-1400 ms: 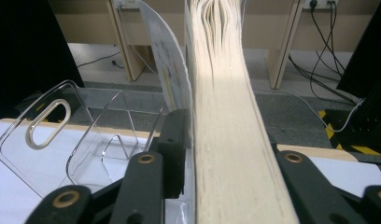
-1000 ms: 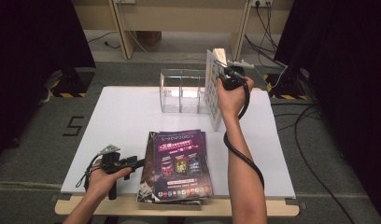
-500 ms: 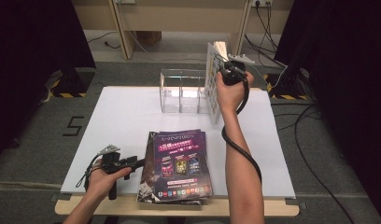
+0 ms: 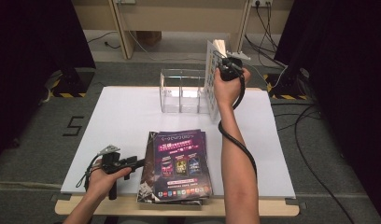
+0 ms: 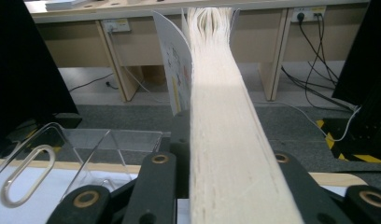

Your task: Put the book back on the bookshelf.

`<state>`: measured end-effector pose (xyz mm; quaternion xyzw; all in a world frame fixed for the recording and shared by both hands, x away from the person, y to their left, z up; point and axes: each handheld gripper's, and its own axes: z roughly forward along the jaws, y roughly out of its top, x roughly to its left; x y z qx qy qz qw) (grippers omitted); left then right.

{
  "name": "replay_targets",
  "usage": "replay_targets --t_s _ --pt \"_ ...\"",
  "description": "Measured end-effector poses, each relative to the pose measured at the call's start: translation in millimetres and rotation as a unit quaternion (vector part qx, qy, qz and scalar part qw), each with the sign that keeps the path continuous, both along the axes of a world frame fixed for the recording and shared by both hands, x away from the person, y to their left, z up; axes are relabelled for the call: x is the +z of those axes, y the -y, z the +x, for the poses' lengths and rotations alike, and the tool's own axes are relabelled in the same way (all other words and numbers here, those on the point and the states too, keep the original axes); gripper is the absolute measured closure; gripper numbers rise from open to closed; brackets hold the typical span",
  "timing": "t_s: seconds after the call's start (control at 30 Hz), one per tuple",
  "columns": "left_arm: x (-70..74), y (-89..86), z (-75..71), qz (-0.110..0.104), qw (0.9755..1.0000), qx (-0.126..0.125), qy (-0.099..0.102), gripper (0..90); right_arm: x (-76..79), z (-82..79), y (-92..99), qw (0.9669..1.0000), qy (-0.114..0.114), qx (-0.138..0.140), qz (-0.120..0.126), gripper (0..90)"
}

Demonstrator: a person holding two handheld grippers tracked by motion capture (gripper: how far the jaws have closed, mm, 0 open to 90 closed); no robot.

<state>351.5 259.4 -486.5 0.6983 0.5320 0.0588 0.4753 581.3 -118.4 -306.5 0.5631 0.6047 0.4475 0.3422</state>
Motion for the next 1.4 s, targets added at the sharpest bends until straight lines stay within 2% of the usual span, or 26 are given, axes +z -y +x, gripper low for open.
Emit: replay_targets --t_s 0.1,0.17,0.33,0.4,0.47,0.63,0.83,1.13,1.4 --pt "0.6 -1.4 0.6 -0.001 1.0000 0.002 0.001 51.6 -1.2 1.1 -0.9 1.0000 0.003 -0.002 -0.001 74.2" --pt "2.0 -3.1 0.9 -0.003 1.0000 0.006 0.004 51.6 -10.9 1.9 -4.6 0.9998 0.010 -0.004 -0.014 74.0" --pt "0.7 -3.1 -0.2 -0.001 1.0000 0.005 0.003 51.6 -16.6 -3.2 -7.7 0.9993 0.022 -0.008 -0.028 72.9" --pt "0.9 -2.6 -0.7 -0.002 1.0000 0.004 0.004 51.5 -17.1 -4.5 -7.7 0.9993 0.022 -0.013 -0.028 72.0" --pt "1.6 -1.6 -1.3 0.000 1.0000 0.001 0.005 51.4 -19.6 -4.6 -3.6 0.9998 0.010 -0.008 -0.018 65.6" --pt "0.9 0.0 -1.5 0.000 1.0000 0.001 0.004 51.3 -24.0 -9.6 -1.3 0.9998 -0.001 0.000 -0.019 64.5" --pt "0.2 1.6 -2.0 0.001 1.0000 -0.001 0.005 50.6 -22.3 -17.8 0.9 0.9999 -0.008 0.013 -0.005 62.4" --pt "0.2 4.6 -4.1 0.005 1.0000 -0.004 0.007 48.7 -19.6 -36.7 3.0 0.9998 -0.003 0.018 -0.007 62.3" --pt "2.0 7.4 -5.6 0.006 0.9999 -0.006 0.011 48.1 -14.9 -51.3 2.5 0.9997 0.001 0.024 0.002 62.3"
